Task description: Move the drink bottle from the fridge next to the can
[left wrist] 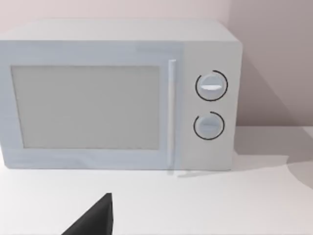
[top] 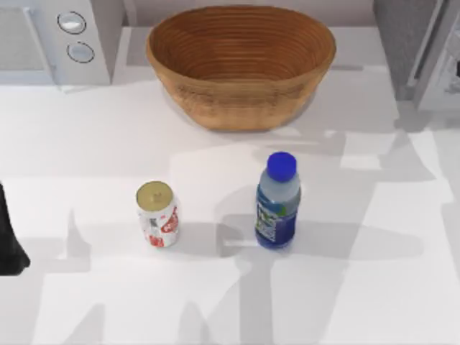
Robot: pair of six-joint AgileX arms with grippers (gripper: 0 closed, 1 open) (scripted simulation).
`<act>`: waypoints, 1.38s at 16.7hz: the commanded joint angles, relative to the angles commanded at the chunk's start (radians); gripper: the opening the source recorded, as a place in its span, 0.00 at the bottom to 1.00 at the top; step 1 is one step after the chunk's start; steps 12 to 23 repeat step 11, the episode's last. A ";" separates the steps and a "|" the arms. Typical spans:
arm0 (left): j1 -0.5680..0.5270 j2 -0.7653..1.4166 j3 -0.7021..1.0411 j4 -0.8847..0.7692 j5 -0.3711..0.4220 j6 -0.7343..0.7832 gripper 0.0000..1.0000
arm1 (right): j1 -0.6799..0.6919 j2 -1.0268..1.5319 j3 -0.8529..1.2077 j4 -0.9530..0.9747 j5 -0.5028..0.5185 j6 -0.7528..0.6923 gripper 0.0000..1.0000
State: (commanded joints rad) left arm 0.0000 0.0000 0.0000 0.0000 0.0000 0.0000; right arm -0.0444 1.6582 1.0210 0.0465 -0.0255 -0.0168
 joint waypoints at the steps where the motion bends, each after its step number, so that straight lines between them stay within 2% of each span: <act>1: 0.000 0.000 0.000 0.000 0.000 0.000 1.00 | 0.000 0.033 0.035 -0.007 0.001 0.000 1.00; 9: 0.000 0.000 0.000 0.000 0.000 0.000 1.00 | 0.004 0.309 0.397 -0.078 0.004 0.002 1.00; 23: 0.000 0.000 0.000 0.000 0.000 0.000 1.00 | 0.005 0.320 0.410 -0.081 0.004 0.002 1.00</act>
